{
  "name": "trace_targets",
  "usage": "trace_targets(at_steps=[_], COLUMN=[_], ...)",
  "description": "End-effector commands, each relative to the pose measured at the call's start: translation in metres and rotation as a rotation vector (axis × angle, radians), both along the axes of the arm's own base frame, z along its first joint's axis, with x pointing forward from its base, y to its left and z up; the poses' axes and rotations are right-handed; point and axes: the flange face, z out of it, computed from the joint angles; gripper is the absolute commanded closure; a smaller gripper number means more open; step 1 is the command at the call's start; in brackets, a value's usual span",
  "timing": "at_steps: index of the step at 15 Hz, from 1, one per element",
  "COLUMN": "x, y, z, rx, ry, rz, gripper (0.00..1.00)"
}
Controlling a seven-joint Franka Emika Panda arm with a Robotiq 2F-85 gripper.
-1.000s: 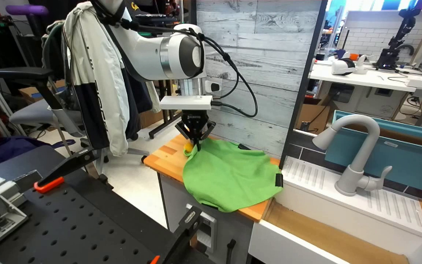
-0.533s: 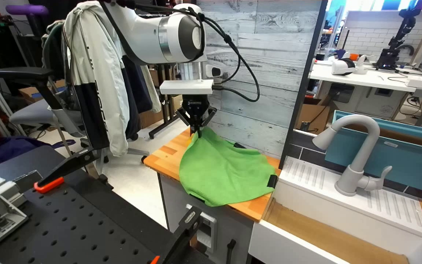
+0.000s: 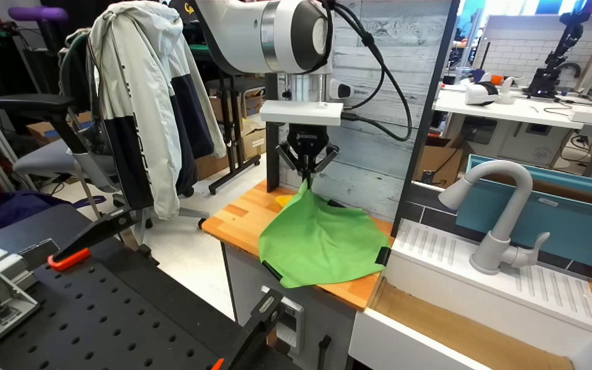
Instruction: Fold the green cloth
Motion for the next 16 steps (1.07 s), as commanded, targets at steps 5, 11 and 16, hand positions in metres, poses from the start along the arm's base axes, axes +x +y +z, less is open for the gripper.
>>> trace_targets(at_steps=[5, 11, 16], x=[0.003, 0.001, -0.001], y=[-0.077, -0.128, -0.144], z=[0.006, -0.003, -0.019], rx=[0.103, 0.158, 0.161], ry=[0.051, 0.107, 0.165], rz=[-0.089, -0.180, -0.225], gripper=[0.99, 0.99, 0.99])
